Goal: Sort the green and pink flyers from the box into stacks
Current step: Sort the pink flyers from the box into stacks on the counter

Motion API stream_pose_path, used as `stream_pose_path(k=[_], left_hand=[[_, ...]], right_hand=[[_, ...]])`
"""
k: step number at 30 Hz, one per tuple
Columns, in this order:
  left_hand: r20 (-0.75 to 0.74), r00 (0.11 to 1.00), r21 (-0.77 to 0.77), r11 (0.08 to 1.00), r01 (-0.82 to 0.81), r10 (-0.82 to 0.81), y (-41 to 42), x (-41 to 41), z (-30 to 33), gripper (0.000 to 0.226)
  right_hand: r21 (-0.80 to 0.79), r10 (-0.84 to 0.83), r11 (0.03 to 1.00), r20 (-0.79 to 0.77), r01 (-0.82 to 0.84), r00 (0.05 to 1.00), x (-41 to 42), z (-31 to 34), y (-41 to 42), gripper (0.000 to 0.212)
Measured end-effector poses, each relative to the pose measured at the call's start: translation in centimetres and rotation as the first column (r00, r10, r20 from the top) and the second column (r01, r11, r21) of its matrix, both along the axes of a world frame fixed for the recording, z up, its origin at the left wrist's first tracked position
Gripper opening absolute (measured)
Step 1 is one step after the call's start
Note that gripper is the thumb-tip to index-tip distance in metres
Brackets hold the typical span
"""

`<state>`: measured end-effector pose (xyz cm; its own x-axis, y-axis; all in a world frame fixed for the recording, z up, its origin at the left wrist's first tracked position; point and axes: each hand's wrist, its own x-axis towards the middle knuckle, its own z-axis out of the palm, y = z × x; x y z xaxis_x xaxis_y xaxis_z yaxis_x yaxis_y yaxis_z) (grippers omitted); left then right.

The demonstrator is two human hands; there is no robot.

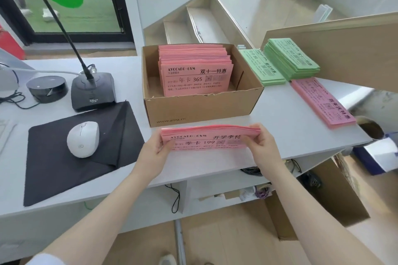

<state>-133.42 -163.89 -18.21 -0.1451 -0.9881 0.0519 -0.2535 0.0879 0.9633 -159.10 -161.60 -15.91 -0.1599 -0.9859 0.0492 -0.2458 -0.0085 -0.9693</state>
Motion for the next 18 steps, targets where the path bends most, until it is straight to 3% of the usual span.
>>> stream_pose_path(k=[4, 8, 12, 14, 18], left_hand=[[-0.059, 0.998, -0.015, 1.000, 0.020, -0.021, -1.2, -0.3, 0.6, 0.032], [-0.050, 0.992, -0.130, 0.986, 0.105, -0.112, -2.4, -2.5, 2.3, 0.045], [-0.036, 0.981, -0.197, 0.964, 0.181, -0.191, -3.4, -6.7, 3.4, 0.036], [-0.023, 0.976, -0.236, 0.950, 0.205, -0.216, -4.0, -9.0, 4.2, 0.040], [-0.075, 0.982, -0.228, 0.962, 0.154, -0.175, -5.7, -15.2, 5.5, 0.031]], right_hand=[[-0.014, -0.098, 0.995, -0.079, 0.097, 0.992, -0.8, 0.1, 0.4, 0.025], [-0.072, -0.179, 0.983, -0.244, 0.166, 0.953, -2.7, 1.3, 1.4, 0.039], [0.093, -0.122, 0.982, -0.345, 0.163, 0.931, -6.0, 2.2, 2.5, 0.030], [0.192, -0.092, 0.968, -0.332, 0.163, 0.939, -8.0, 2.5, 2.9, 0.021], [0.225, -0.219, 0.939, -0.196, 0.262, 0.956, -12.9, 2.5, 2.8, 0.016]])
